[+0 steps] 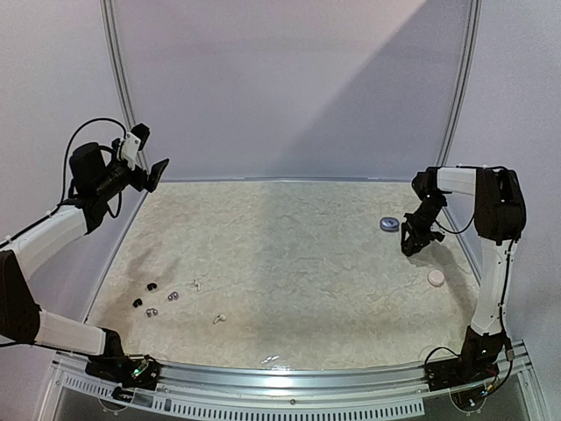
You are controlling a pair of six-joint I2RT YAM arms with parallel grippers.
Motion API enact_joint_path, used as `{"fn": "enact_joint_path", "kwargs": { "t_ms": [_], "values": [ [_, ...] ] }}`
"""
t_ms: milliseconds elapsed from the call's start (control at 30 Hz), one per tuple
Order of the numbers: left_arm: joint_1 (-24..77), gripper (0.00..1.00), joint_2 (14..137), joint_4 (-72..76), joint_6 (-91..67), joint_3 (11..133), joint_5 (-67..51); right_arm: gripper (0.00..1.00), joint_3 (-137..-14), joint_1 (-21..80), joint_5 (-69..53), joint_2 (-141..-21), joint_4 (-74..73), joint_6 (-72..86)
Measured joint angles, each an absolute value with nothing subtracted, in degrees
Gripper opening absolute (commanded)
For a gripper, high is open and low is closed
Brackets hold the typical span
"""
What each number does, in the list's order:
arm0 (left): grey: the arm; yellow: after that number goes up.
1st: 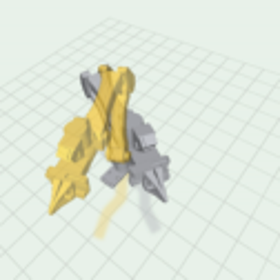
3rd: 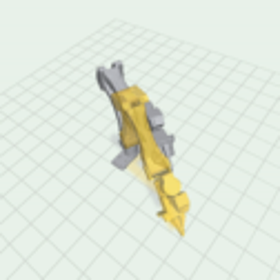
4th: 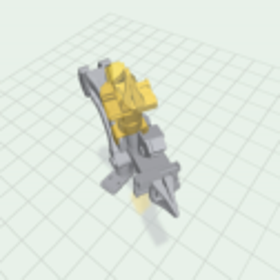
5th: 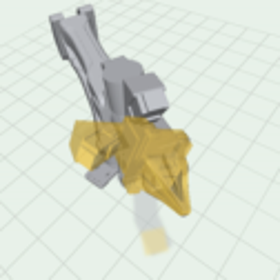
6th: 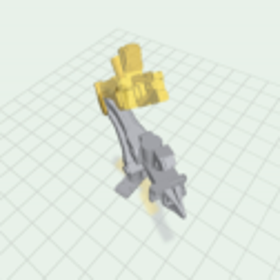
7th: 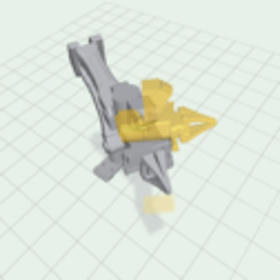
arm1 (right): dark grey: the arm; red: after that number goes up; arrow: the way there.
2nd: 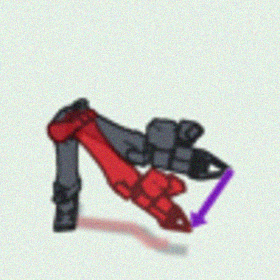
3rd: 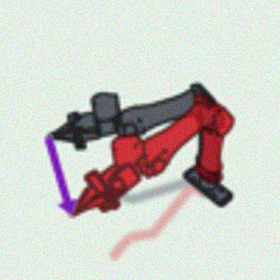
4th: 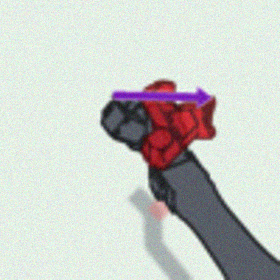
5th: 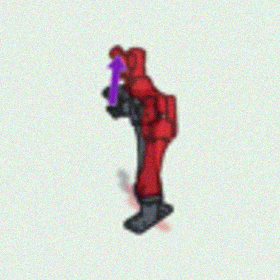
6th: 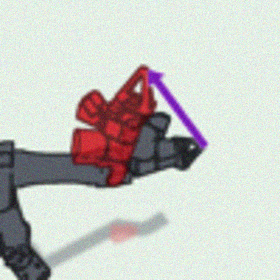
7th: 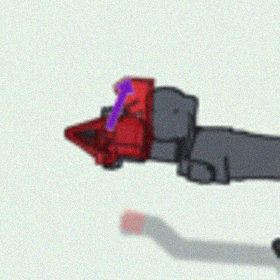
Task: Insert the wireless bluetooth earbuds into the charging case
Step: Pick up the charging case from the center of the board.
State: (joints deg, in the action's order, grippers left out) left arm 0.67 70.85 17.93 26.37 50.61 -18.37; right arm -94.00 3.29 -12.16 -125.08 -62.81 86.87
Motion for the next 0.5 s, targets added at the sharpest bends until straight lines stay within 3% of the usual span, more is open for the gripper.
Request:
{"fn": "enact_joint_path", "kwargs": {
  "t_ms": [200, 500],
  "values": [
    [0.7, 0.99, 70.7, 18.3, 26.4, 49.9, -18.7, 0.00, -93.8, 3.4, -12.3, -125.0, -62.6, 86.1],
    [0.6, 0.99, 69.8, 18.6, 25.6, 49.5, -20.7, 0.00, -98.4, 4.5, -10.6, -125.0, -62.4, 78.0]
  ]
}}
